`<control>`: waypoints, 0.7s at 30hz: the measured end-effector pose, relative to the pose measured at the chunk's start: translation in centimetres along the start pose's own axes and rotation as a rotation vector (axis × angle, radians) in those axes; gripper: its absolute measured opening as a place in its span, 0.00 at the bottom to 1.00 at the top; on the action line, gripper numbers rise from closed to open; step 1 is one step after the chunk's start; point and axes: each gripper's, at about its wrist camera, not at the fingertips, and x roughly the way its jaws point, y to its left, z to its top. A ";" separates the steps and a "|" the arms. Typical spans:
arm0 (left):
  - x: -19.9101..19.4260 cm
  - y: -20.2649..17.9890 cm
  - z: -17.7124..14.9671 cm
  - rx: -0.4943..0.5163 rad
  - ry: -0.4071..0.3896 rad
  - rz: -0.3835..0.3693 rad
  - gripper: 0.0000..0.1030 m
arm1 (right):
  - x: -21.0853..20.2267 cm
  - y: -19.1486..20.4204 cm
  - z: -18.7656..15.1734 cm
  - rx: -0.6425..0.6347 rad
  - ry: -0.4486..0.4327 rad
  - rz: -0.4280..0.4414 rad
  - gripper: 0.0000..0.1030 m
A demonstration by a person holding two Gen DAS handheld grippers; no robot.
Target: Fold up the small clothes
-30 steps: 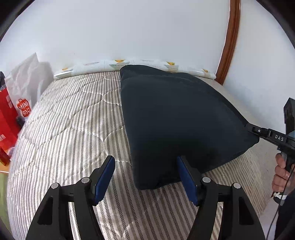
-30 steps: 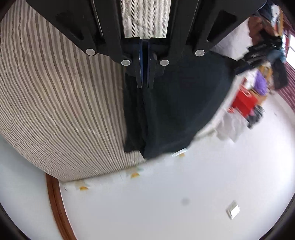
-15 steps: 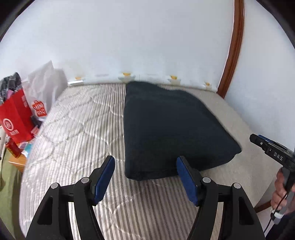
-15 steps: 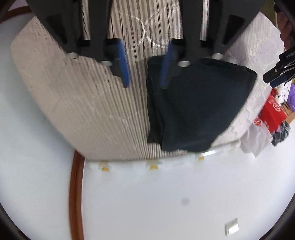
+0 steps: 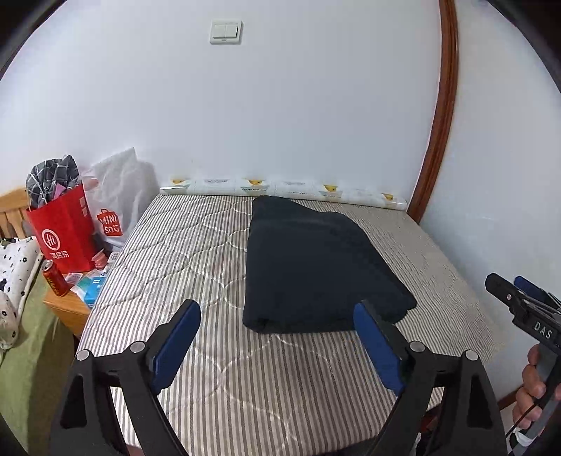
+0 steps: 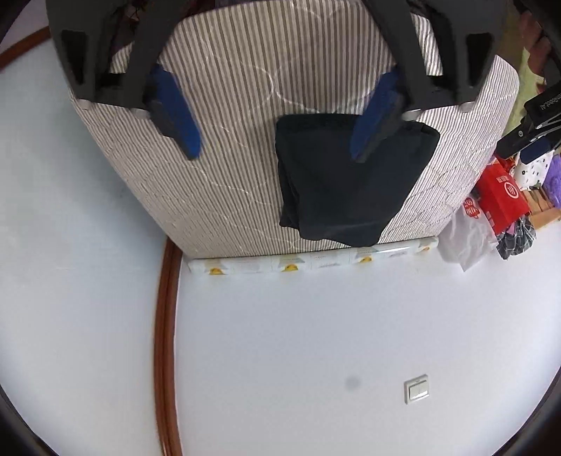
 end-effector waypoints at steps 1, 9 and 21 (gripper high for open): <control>-0.3 0.0 -0.2 0.000 -0.002 0.006 0.87 | -0.7 -0.1 -0.3 -0.004 -0.013 -0.007 0.98; -1.9 0.0 -1.2 -0.005 -0.025 0.028 0.87 | -2.2 0.0 -1.2 -0.011 -0.004 -0.049 1.00; -2.8 -1.1 -1.7 0.017 -0.037 0.033 0.87 | -3.0 -0.5 -1.9 0.007 -0.012 -0.056 1.00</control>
